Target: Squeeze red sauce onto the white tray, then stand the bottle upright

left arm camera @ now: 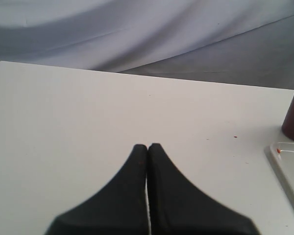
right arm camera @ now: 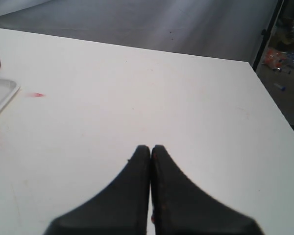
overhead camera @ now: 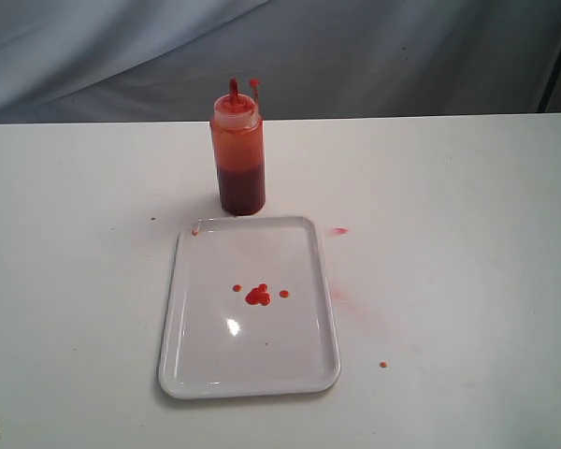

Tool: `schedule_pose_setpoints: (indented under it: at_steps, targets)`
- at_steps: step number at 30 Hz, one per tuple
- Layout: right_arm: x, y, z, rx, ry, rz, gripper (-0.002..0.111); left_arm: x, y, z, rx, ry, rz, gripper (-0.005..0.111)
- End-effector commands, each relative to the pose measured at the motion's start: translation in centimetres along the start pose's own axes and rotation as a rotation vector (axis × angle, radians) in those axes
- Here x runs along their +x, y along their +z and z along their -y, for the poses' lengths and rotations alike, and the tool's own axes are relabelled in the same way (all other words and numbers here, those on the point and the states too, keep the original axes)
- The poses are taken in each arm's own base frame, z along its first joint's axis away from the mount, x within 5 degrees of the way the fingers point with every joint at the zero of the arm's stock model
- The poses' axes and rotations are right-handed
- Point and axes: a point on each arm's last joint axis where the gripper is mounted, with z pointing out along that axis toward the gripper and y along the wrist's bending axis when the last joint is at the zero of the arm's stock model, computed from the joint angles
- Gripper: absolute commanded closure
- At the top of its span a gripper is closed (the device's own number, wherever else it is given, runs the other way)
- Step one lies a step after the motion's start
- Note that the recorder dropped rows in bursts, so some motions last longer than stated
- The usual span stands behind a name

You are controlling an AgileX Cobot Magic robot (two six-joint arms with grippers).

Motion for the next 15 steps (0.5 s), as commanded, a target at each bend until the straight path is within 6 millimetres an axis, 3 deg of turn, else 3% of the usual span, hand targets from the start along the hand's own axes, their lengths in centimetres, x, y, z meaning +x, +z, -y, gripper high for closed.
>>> schedule_pose_setpoints:
  at_steps: [1,15]
  targets:
    - [0.01,-0.01,0.03,0.008,-0.004,0.009,0.108,0.1,0.01,0.19,0.035,0.001,0.004,0.107]
    - [0.01,-0.01,0.03,0.007,0.001,0.01,0.108,0.11,0.01,0.25,0.046,0.003,0.004,0.107]
